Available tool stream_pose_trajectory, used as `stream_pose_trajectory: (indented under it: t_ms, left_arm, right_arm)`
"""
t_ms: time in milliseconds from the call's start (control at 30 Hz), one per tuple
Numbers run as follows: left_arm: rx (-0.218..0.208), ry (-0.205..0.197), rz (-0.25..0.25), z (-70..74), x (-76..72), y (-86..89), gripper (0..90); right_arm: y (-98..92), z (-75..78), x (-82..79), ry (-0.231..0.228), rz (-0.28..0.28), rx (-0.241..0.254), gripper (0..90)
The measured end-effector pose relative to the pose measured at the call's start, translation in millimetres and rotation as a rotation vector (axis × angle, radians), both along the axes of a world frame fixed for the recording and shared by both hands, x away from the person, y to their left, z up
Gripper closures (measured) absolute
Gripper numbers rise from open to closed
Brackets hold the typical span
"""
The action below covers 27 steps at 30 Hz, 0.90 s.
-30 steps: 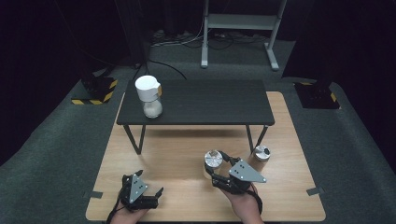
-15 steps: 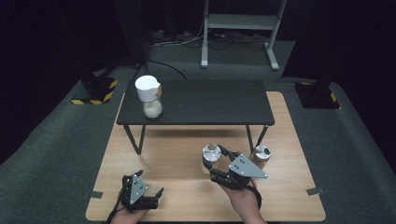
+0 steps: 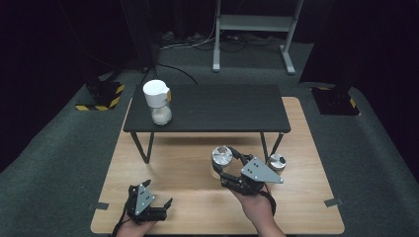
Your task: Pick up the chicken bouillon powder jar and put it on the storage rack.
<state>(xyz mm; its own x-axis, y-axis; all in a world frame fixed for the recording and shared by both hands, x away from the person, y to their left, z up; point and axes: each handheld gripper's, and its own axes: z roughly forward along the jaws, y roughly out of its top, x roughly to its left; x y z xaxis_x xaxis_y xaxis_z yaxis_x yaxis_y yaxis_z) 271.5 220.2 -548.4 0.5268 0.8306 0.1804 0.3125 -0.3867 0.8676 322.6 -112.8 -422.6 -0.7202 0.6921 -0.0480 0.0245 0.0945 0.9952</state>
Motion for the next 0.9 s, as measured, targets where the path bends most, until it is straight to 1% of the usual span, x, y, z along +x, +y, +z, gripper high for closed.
stream_pose_trajectory:
  t_ms: [567,667,900]
  left_arm:
    - [0.000,0.002,-0.004,-0.1,0.0,-0.3,1.0]
    - [0.005,0.002,-0.008,0.0,0.0,-0.4,1.0]
    - [-0.001,0.002,-0.010,-0.1,0.0,-0.1,1.0]
  right_arm:
    - [0.2,18.6,8.9,-0.025,-0.015,0.021,34.0]
    - [0.0,23.9,10.4,-0.033,-0.018,0.027,34.0]
    - [0.9,33.9,13.4,-0.049,-0.021,0.026,34.0]
